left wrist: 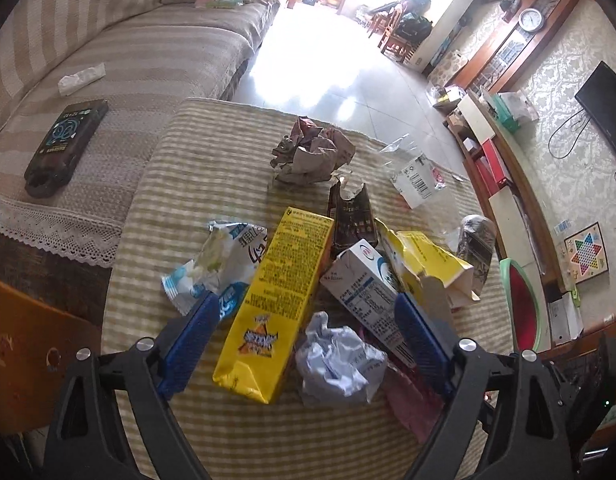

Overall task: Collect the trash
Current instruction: 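Move both tools back over the table toward the remaining trash, then grasp the orange chip bag with the right tool while the left tool grasps the yellow juice carton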

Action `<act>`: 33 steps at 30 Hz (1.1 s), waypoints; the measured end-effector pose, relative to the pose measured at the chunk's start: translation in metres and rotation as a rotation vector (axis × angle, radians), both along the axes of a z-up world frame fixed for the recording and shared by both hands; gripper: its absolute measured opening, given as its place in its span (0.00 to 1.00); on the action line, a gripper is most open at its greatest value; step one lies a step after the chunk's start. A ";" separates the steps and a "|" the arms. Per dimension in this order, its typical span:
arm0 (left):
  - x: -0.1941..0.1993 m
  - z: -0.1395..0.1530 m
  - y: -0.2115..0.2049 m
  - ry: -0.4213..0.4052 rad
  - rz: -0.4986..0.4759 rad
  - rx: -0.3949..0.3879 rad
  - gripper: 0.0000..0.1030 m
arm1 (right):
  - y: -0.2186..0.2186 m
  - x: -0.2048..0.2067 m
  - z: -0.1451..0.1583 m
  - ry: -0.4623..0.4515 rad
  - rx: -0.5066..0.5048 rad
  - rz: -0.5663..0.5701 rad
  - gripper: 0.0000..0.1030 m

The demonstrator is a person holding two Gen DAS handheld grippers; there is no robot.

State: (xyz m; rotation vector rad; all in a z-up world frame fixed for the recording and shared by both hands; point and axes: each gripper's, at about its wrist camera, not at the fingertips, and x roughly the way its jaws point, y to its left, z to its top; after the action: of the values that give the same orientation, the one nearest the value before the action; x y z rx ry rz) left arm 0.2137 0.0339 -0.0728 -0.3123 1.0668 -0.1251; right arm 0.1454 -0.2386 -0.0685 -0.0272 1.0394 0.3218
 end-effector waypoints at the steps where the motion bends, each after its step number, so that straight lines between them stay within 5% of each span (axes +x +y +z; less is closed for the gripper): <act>1: 0.007 -0.004 -0.001 0.018 -0.016 0.007 0.80 | 0.000 0.000 -0.001 0.003 -0.001 0.002 0.95; 5: 0.023 -0.021 -0.006 0.077 -0.055 0.047 0.69 | 0.001 0.003 -0.007 0.014 -0.007 0.011 0.95; 10: 0.031 -0.042 -0.002 0.135 -0.055 -0.001 0.52 | 0.000 0.008 -0.019 0.047 0.011 0.013 0.95; 14: 0.032 -0.052 -0.001 0.157 -0.051 -0.030 0.43 | 0.005 0.010 -0.030 0.086 0.010 0.037 0.82; 17: 0.029 -0.052 -0.001 0.143 -0.041 -0.033 0.41 | 0.008 0.010 -0.035 0.117 0.034 0.059 0.59; 33: -0.009 0.004 0.018 -0.011 0.043 -0.033 0.40 | -0.006 -0.008 0.004 0.034 0.070 0.043 0.51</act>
State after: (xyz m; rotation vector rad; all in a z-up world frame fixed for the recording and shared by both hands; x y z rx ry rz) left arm 0.2046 0.0516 -0.0690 -0.3635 1.0471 -0.1056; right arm 0.1373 -0.2442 -0.0649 0.0189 1.0621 0.3985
